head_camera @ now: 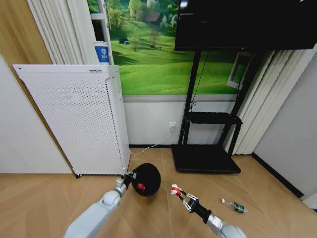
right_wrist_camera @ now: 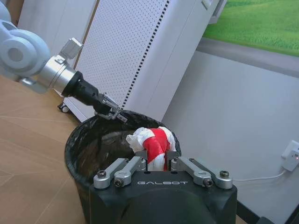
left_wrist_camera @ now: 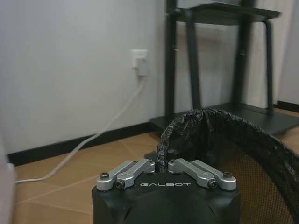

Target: Pick up the trash bin and place the garbage on the floor into it.

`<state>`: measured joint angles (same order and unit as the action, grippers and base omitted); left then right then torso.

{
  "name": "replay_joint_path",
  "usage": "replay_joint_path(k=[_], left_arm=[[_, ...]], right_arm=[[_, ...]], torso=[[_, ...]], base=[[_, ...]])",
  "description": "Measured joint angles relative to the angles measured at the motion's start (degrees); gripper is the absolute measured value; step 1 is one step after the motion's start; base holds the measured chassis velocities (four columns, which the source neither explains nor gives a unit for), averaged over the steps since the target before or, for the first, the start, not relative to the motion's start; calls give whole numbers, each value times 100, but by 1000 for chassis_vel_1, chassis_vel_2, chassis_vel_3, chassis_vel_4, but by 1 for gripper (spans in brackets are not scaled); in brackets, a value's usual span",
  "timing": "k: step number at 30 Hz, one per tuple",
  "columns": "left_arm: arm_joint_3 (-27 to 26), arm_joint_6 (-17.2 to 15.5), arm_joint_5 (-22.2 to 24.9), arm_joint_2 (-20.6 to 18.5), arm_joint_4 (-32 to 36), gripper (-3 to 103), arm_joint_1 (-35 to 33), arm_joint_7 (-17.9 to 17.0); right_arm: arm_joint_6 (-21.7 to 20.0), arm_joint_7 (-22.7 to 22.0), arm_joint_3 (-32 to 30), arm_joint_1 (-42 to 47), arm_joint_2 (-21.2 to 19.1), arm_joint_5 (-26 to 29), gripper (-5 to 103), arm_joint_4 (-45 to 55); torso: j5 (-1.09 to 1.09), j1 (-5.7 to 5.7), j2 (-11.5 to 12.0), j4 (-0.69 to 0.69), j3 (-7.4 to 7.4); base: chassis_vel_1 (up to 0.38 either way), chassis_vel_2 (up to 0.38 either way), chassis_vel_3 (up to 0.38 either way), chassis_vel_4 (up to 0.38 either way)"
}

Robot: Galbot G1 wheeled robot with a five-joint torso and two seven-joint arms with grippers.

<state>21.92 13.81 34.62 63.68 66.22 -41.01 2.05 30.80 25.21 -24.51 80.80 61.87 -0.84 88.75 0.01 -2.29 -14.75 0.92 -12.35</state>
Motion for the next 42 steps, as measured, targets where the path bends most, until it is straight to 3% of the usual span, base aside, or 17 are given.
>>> replay_joint_path(k=[6,16,20,22,23,30,31,32,34,36,39,42], left_arm=[[367,-3,4,135,334,6,-59,-74],[396,-101,45,139,818,6,-358,-172],[381,-104,42,193,802,6,-358,-177],[379,-104,42,195,799,6,-357,-177],[364,-104,38,213,770,6,-353,-177],[155,-102,2,355,576,6,-428,-184],[115,-101,18,363,575,6,-467,-202],[115,-101,18,363,575,6,-467,-202],[26,-101,55,366,568,6,-566,-215],[-13,-101,85,362,567,6,-603,-238],[-85,-103,189,272,658,6,-699,-255],[-120,-108,195,235,693,6,-720,-259]], right_arm=[[61,-4,5,-212,100,-54,19,-405],[190,103,31,-433,366,-287,16,-925],[190,95,37,-466,364,-295,32,-920],[190,94,37,-467,361,-294,32,-916],[190,85,36,-469,339,-293,42,-902],[258,-116,-61,-455,295,-281,65,-908],[310,-164,-94,-455,316,-264,75,-942],[310,-164,-94,-455,316,-264,75,-942],[359,-331,-175,-399,348,-43,87,-945],[336,-386,-199,-352,332,79,87,-924],[428,-558,-252,-299,240,422,99,-974],[499,-581,-273,-319,211,490,100,-1034]], torso=[[-1,0,0,0,1],[-1,0,0,-1,1],[-1,0,0,-1,1],[-1,0,0,-1,1],[-2,0,0,-1,1],[-1,0,0,-1,1],[-2,0,0,-1,1],[-2,0,0,-1,1],[0,0,0,-2,1],[-2,0,0,-1,1],[-2,0,-1,-1,1],[-1,0,0,-2,1]], base=[[0,0,0,0],[0,0,0,0],[0,0,0,0],[0,0,0,0],[0,0,0,0],[0,0,0,0],[0,0,0,0],[0,0,0,0],[0,0,0,0],[0,0,0,0],[0,0,0,0],[0,0,0,0]])
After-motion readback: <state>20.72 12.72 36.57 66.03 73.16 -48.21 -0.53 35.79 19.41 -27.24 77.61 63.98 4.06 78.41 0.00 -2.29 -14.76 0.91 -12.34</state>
